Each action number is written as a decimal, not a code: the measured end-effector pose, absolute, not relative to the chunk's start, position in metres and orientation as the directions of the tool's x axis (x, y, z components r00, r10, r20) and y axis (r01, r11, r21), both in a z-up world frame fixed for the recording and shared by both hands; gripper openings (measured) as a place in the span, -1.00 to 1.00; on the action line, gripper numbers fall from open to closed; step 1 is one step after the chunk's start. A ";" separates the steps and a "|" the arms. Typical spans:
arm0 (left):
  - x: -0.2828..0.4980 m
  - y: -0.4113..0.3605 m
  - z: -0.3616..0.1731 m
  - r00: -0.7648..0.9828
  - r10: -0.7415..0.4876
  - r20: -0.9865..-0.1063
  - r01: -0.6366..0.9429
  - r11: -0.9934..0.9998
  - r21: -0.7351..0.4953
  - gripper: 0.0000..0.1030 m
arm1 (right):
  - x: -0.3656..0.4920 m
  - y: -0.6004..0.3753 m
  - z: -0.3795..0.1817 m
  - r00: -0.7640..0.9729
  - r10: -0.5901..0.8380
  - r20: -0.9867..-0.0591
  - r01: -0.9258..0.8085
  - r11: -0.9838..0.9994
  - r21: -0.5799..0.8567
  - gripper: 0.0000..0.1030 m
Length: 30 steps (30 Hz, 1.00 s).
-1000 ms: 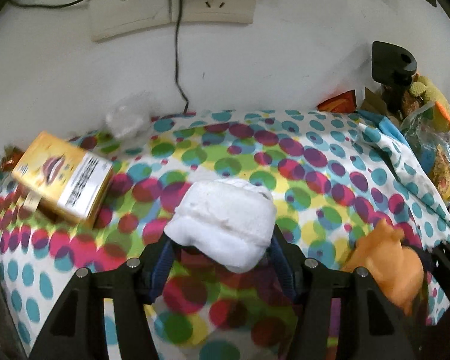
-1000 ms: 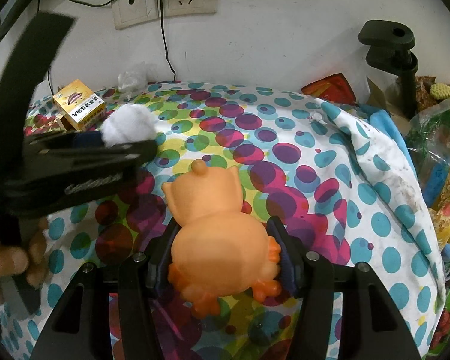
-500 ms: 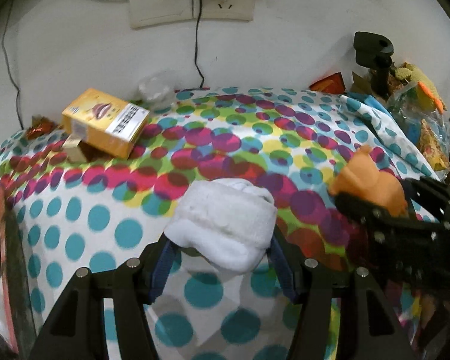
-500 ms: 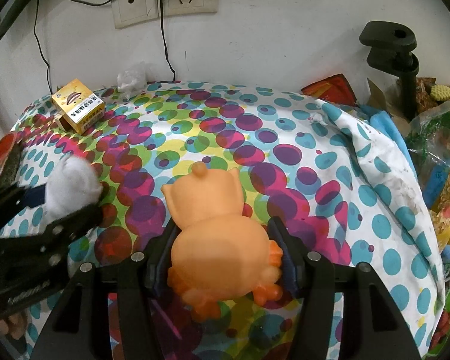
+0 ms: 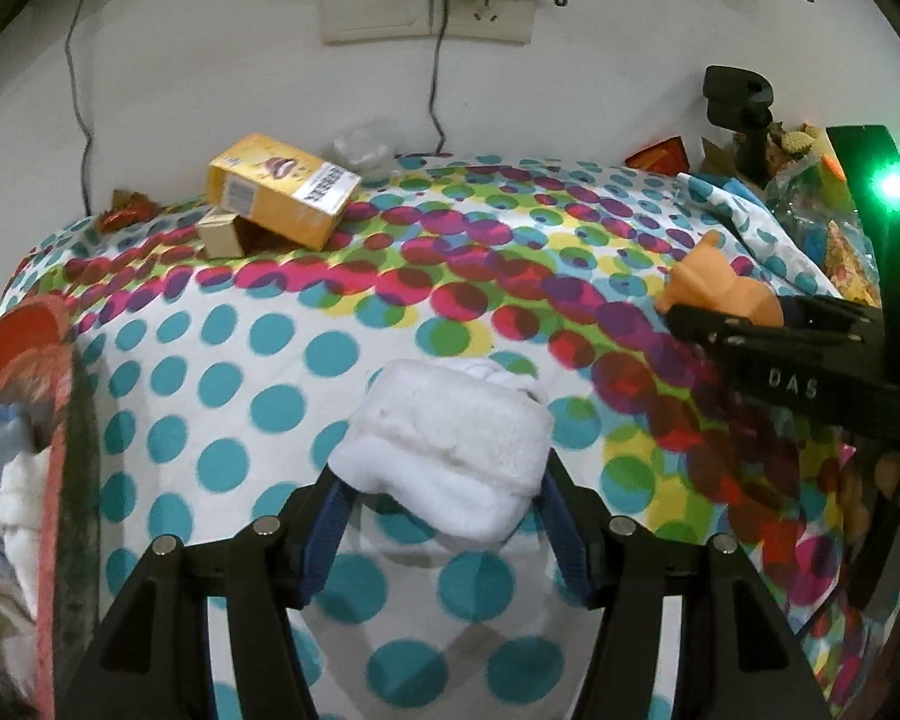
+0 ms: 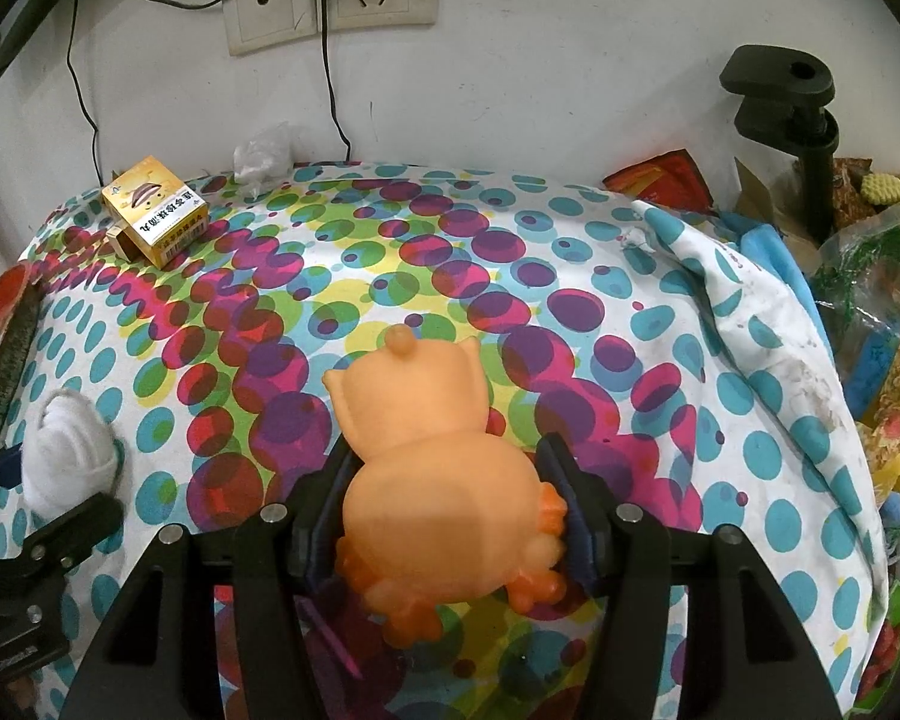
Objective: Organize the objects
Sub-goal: 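Carry the white sock ball with the left gripper over the red tray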
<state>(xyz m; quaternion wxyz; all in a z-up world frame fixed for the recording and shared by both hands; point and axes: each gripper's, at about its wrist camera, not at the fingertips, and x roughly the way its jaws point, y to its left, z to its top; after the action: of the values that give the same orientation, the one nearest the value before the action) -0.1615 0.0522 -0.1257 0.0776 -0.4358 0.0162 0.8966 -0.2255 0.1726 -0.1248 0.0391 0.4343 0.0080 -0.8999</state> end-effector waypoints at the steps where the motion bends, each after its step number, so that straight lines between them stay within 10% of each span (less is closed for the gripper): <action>1: -0.160 0.050 -0.126 -0.608 0.125 -0.784 -0.149 -0.988 -0.042 0.18 | -0.225 0.173 -0.125 -0.620 -0.063 -0.782 0.077 -0.997 0.019 0.11; 30: -0.092 -0.021 -0.070 -0.643 0.120 -0.756 -0.098 -0.992 -0.075 0.18 | -0.227 0.171 -0.125 -0.619 -0.054 -0.783 0.070 -0.997 0.014 0.11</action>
<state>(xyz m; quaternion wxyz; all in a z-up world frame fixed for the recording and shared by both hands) -0.0919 -0.0208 -0.0697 0.0601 -0.4180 -0.0136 0.9064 -0.2271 0.1714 -0.1246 0.0346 0.4350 0.0089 -0.8997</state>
